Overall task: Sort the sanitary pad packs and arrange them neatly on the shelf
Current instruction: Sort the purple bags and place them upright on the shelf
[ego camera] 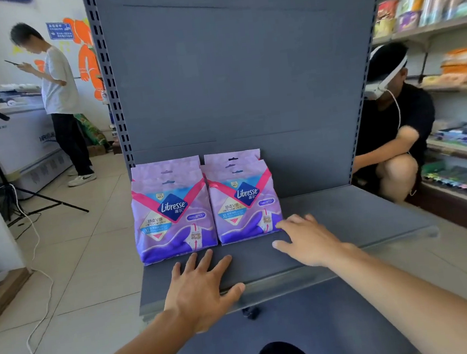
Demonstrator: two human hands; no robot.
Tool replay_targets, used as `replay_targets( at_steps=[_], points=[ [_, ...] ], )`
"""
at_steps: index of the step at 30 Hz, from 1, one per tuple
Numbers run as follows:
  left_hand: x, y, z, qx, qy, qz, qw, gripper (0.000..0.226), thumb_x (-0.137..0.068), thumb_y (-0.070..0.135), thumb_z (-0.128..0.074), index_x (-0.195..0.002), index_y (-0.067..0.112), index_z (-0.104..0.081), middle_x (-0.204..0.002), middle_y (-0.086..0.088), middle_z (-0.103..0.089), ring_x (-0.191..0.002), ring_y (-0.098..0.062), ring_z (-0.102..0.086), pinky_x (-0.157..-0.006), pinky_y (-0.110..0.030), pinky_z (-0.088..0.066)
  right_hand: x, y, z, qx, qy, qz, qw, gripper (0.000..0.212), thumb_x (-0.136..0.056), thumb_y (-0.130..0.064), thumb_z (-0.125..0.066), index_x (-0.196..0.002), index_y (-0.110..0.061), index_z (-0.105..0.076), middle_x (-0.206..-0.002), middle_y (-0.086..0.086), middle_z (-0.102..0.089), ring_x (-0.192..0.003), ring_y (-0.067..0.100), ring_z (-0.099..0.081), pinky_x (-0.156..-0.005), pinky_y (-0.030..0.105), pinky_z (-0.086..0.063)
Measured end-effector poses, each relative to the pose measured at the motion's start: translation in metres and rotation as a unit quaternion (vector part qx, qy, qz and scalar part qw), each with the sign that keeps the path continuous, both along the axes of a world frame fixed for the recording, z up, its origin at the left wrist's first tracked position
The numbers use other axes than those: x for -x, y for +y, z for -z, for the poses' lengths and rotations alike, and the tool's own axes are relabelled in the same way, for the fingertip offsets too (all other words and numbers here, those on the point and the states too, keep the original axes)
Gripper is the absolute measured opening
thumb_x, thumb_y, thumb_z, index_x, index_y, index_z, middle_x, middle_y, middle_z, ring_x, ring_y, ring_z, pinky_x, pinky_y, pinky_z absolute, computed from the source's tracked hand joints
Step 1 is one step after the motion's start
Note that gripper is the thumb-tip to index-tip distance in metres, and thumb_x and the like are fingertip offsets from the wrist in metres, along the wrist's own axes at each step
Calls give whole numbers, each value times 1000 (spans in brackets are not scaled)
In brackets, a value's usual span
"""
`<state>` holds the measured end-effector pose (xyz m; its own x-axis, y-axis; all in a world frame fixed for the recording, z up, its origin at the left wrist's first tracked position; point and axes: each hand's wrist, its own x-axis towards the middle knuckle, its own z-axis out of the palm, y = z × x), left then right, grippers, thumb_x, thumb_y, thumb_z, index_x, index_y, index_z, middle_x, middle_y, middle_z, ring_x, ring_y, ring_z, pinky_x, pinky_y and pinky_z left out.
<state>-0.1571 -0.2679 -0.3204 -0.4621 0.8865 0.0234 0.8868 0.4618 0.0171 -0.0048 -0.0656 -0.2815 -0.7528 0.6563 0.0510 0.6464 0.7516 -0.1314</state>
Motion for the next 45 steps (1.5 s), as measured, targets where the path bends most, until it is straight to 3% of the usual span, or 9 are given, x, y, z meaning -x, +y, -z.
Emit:
replay_targets(
  at_steps=[8, 14, 23, 27, 32, 37, 45],
  points=[
    [-23, 7, -21, -25, -16, 10, 1000, 73, -87, 78, -23, -150, 43, -18, -161, 2, -21, -147, -28, -20, -116, -51, -22, -42, -44, -11, -32, -47, -3, 998, 58, -97, -59, -36, -146, -27, -39, -152, 1, -37, -136, 30, -31, -106, 48, -37],
    [-95, 44, -43, -64, 3, 120, 991, 67, -90, 71, -31, -149, 38, -23, -156, -2, -29, -142, -30, -29, -113, -51, -27, -115, -47, -16, -31, -29, 66, 997, 62, -96, -58, -39, -147, -23, -35, -146, 6, -43, -134, 31, -35, -103, 49, -39],
    [-233, 125, -23, -18, -4, 288, 957, 71, -90, 69, -35, -152, 35, -21, -156, -7, -29, -140, -34, -29, -112, -51, -26, -286, -40, 14, 5, -70, 235, 969, 62, -96, -57, -40, -142, -15, -36, -145, 15, -44, -131, 35, -42, -103, 48, -39],
    [-303, 156, 18, 31, -31, 345, 938, 71, -89, 68, -37, -150, 36, -21, -151, -7, -38, -136, -33, -35, -109, -52, -33, -377, -51, 47, 28, -106, 315, 943, 61, -96, -52, -41, -145, -16, -35, -145, 14, -42, -132, 36, -39, -103, 49, -38],
    [-376, 177, 74, 95, -77, 403, 907, 71, -89, 67, -39, -151, 37, -21, -153, -5, -36, -137, -31, -35, -109, -50, -33, -466, -70, 94, 89, -129, 405, 901, 60, -97, -53, -41, -145, -18, -33, -141, 11, -45, -128, 34, -41, -101, 46, -41],
    [-433, 195, 131, 134, -75, 441, 884, 72, -89, 66, -40, -151, 37, -20, -153, -6, -36, -135, -33, -38, -109, -48, -35, -513, -76, 155, 161, -111, 457, 867, 59, -97, -56, -41, -141, -19, -35, -138, 11, -48, -123, 30, -45, -99, 44, -44],
    [-511, 239, 243, 214, -182, 412, 867, 81, -88, 59, -54, -152, 21, -21, -146, -13, -42, -133, -35, -40, -108, -45, -37, -556, -48, 261, 229, -126, 467, 845, 59, -97, -55, -43, -143, -20, -32, -139, 8, -47, -127, 26, -44, -99, 42, -42]
  ],
)
